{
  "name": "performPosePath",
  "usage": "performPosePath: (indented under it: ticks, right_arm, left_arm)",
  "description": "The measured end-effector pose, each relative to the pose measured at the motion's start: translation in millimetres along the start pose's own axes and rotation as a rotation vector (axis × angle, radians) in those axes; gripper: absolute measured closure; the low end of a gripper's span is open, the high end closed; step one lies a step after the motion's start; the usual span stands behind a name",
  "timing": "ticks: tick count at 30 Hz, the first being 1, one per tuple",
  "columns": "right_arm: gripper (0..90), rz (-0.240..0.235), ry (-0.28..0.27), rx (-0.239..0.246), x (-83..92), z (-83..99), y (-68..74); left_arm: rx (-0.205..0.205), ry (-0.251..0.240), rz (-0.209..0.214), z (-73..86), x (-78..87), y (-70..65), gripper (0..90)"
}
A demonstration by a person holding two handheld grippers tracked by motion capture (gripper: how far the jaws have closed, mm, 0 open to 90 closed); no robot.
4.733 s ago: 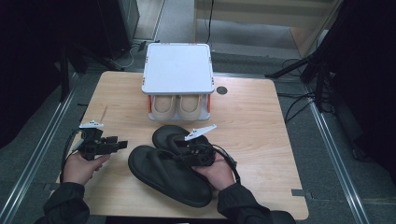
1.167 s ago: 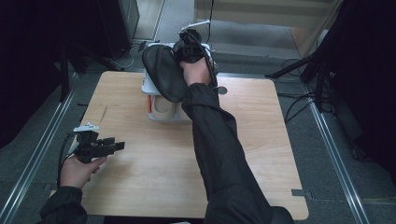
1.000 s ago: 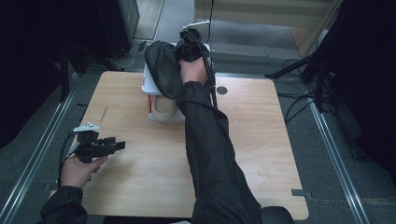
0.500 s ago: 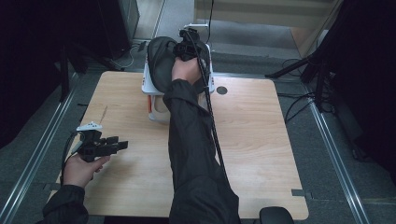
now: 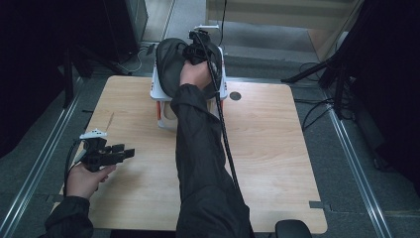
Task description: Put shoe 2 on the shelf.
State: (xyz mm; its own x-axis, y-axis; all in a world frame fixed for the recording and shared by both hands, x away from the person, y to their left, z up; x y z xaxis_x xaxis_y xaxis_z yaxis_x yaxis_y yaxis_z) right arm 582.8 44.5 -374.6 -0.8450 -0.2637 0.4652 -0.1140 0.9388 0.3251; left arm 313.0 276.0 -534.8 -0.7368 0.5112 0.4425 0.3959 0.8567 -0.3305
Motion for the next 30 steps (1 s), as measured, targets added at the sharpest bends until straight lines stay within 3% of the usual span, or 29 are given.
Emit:
performPosePath:
  ticks: [14, 16, 19, 30]
  right_arm:
    - [62.0, -0.020, -0.010, 0.005, -1.5, 0.6, 2.0]
    - [62.3, -0.021, -0.013, 0.009, -1.5, 0.4, 2.0]
    - [74.7, -0.012, -0.002, 0.012, -0.7, 0.0, 0.5]
    - [75.5, 0.005, -0.002, -0.007, 2.6, -2.4, -4.0]
  left_arm:
    - [-0.002, 0.015, 0.003, 1.1, -2.0, -0.2, 42.1]
    - [-0.003, 0.012, 0.002, 0.9, -1.9, -0.2, 42.2]
    - [-0.002, 0.005, -0.001, 0.2, -1.5, 0.0, 42.2]
    - [-0.003, -0.002, -0.006, -0.7, -1.9, 0.3, 42.3]
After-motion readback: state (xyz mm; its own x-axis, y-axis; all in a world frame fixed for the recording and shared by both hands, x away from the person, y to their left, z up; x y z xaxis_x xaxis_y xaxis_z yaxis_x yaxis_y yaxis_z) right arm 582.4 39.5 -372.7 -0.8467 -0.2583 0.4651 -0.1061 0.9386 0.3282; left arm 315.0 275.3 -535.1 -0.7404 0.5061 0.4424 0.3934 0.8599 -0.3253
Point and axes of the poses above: each handheld gripper's, and its own axes: x roughly backward along the jaws, z roughly out of its underside, y roughly to its left, the point moved 5 cm from there along -x, roughly forward along the jaws, and after that the axes turned 15 degrees about -y, right-handed, at the moved point
